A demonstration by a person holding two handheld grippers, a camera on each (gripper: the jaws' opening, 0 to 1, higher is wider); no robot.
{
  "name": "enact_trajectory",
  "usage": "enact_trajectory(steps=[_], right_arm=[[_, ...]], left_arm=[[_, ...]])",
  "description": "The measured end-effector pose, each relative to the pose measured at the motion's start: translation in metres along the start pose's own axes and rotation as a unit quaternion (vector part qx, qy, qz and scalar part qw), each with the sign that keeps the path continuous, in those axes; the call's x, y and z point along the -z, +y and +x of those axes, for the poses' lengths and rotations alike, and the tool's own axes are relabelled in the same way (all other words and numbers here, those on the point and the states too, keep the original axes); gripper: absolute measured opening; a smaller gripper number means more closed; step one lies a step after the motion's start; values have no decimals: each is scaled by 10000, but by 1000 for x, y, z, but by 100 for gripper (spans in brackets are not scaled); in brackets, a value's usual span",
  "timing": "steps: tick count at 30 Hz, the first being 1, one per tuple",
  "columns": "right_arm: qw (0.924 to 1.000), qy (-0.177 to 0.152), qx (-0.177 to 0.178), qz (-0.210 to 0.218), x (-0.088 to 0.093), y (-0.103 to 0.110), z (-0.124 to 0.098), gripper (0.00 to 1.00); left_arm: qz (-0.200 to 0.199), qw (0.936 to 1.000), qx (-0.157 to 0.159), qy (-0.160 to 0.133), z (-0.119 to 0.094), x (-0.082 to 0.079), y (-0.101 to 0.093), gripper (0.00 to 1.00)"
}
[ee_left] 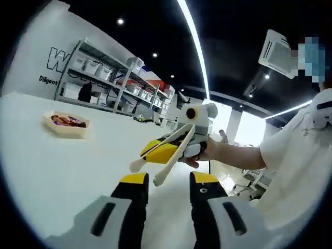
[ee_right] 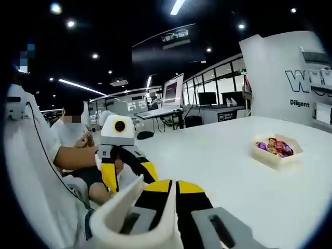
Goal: Place the target food into the container with the food tongs after gripping and lifting it, then release it inside without dropping or visibly crushing the food.
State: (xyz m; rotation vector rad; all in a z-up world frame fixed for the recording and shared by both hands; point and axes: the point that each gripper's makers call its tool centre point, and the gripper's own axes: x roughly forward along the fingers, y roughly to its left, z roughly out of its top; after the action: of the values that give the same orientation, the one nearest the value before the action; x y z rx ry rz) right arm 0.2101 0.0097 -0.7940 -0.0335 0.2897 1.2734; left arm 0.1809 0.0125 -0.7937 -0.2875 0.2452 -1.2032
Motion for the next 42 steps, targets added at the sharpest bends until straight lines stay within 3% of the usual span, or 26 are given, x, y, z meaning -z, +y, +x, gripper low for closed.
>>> enact_trajectory(steps=[2, 6, 13, 22, 32, 35, 38, 42], right_arm=[[10000, 2, -34, -13, 1, 3, 1, 0], [9999, -41, -122, 77, 3, 7, 2, 0], [9991, -106, -286, 285, 7, 16, 3, 0], [9978, -154, -415, 492, 8, 20, 4, 0], [9972, -266, -542, 438, 7, 27, 2, 0], [9956, -504, -438, 651, 1, 23, 1, 0], [9949, -589, -506, 649, -2, 26, 2, 0], [9924, -753, -603, 764, -9, 29, 4, 0]], left_arm=[[114, 9999, -36, 14, 0, 1, 0, 28], [-127, 9997, 191, -51, -1, 0, -7, 22], [61, 9995, 234, -203, -6, -4, -9, 10], [-60, 9988, 434, -203, -10, -3, -16, 6], [-196, 9966, 744, -286, -11, -8, -24, 4], [-181, 9973, 633, -323, -10, -9, -20, 6], [-548, 9950, 710, -430, -10, -11, -20, 7], [-549, 9953, 765, -248, -6, -2, -24, 10]])
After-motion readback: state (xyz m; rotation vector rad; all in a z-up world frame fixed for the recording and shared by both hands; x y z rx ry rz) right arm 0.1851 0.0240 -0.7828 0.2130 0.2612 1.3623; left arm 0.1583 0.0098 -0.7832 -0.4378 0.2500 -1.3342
